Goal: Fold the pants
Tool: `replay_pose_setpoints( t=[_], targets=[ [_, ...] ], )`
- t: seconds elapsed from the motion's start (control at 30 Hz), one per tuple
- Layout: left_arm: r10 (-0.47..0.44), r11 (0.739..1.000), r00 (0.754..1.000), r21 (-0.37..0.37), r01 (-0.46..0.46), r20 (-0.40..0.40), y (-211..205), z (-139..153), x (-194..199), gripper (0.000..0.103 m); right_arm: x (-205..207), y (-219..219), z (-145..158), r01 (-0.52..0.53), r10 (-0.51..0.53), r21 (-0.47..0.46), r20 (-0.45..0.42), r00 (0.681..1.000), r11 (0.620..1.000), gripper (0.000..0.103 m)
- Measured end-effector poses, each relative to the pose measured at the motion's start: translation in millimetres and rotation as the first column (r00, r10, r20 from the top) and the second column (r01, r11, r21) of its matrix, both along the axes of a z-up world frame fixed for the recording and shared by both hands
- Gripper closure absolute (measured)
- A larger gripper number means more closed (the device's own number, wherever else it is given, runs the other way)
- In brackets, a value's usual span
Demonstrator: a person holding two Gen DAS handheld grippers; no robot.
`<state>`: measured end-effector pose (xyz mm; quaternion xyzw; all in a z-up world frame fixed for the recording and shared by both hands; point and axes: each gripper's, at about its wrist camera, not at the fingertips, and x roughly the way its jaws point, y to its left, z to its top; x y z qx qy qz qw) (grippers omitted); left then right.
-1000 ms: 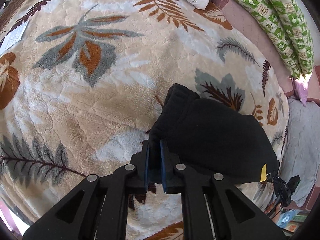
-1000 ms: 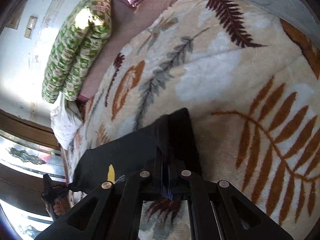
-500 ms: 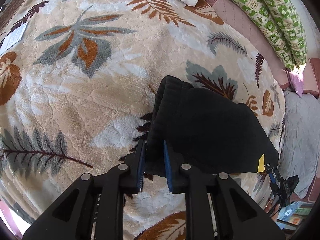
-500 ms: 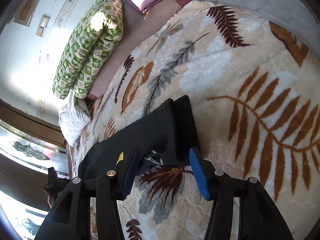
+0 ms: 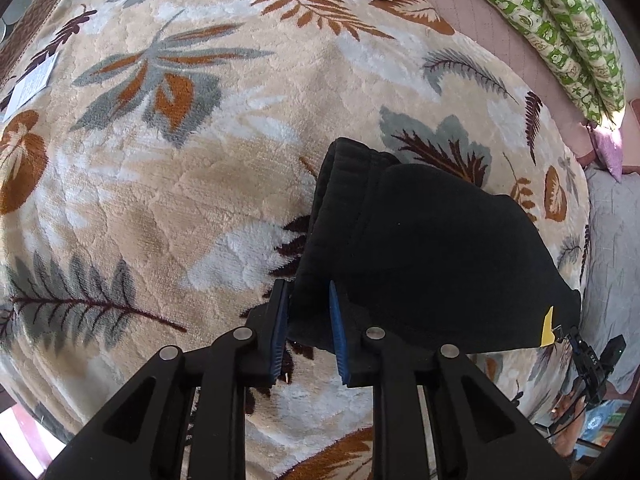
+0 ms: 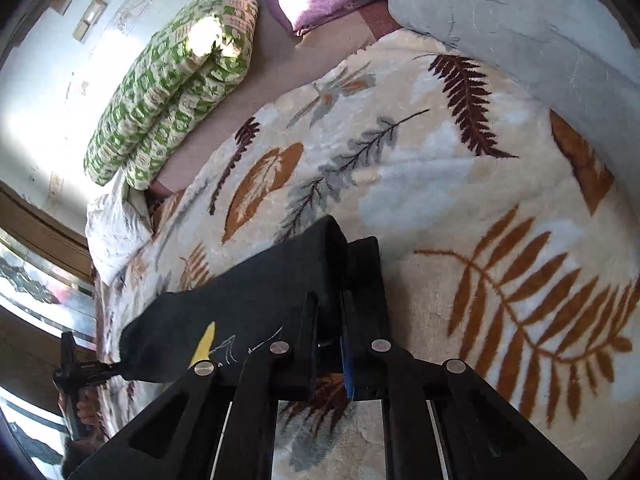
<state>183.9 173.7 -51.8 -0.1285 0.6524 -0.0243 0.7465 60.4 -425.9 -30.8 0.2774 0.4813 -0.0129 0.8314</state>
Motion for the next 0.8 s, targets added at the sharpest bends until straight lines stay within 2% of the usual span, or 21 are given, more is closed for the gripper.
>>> replay_pose_setpoints(
  t=[0.03,0.1,0.17,0.23,0.3,0.4,0.57,0.6,0.63,0.7,0.8],
  targets=[
    [-0.003,1.0,1.0,0.001,0.003,0.002,-0.2,0.5,-0.3,0.085,-0.2,-0.1,-7.3,-0.003,0.002,-0.014,-0.034,0.999,1.0,0.086],
    [-0.003,1.0,1.0,0.0,0.003,-0.001,0.9,0.9,-0.5,0.083,-5.1,-5.7,-17.1,0.036,-0.036,0.006,-0.059,0.998,0.999,0.084],
    [0.005,1.0,1.0,-0.004,-0.005,-0.006,3.1,0.1,-0.2,0.081,-19.4,-19.2,-22.2,0.112,-0.11,0.124,-0.02,0.994,0.986,0.079],
    [0.011,1.0,1.0,-0.014,-0.011,-0.008,4.8,-0.5,-0.8,0.081,-28.6,-21.4,-28.0,0.126,-0.124,0.185,-0.027,0.992,0.975,0.061],
    [0.015,1.0,1.0,-0.019,-0.016,-0.008,5.9,-0.6,-2.3,0.081,-34.3,-14.6,-31.0,0.118,-0.112,0.16,-0.043,0.993,0.98,0.061],
    [0.022,1.0,1.0,-0.017,-0.023,-0.013,6.2,-0.2,-4.0,0.079,-41.2,-9.2,-36.2,0.131,-0.131,0.16,-0.013,0.991,0.978,0.061],
    [0.026,0.999,0.999,-0.02,-0.027,-0.023,5.5,-1.1,-5.6,0.079,-18.8,10.2,-34.9,0.038,-0.039,0.064,0.013,0.999,0.997,0.062],
    [0.029,0.999,0.999,-0.02,-0.03,-0.024,5.1,-0.8,-6.3,0.079,-14.4,14.7,-35.2,0.01,-0.011,0.06,0.014,1.0,0.998,0.07],
    [0.029,0.999,0.999,-0.02,-0.03,-0.023,4.5,-0.5,-6.6,0.079,-10.2,19.3,-36.9,-0.024,0.024,0.074,0.001,1.0,0.997,0.084],
    [0.022,1.0,1.0,-0.012,-0.022,-0.021,3.0,0.7,-7.5,0.079,-11.1,21.4,-32.2,-0.034,0.034,0.072,-0.005,0.999,0.997,0.086],
    [0.017,1.0,1.0,0.004,-0.017,-0.021,0.5,0.4,-7.3,0.079,-22.4,9.1,-12.3,-0.037,0.034,0.076,0.04,0.999,0.996,0.086]
  ],
)
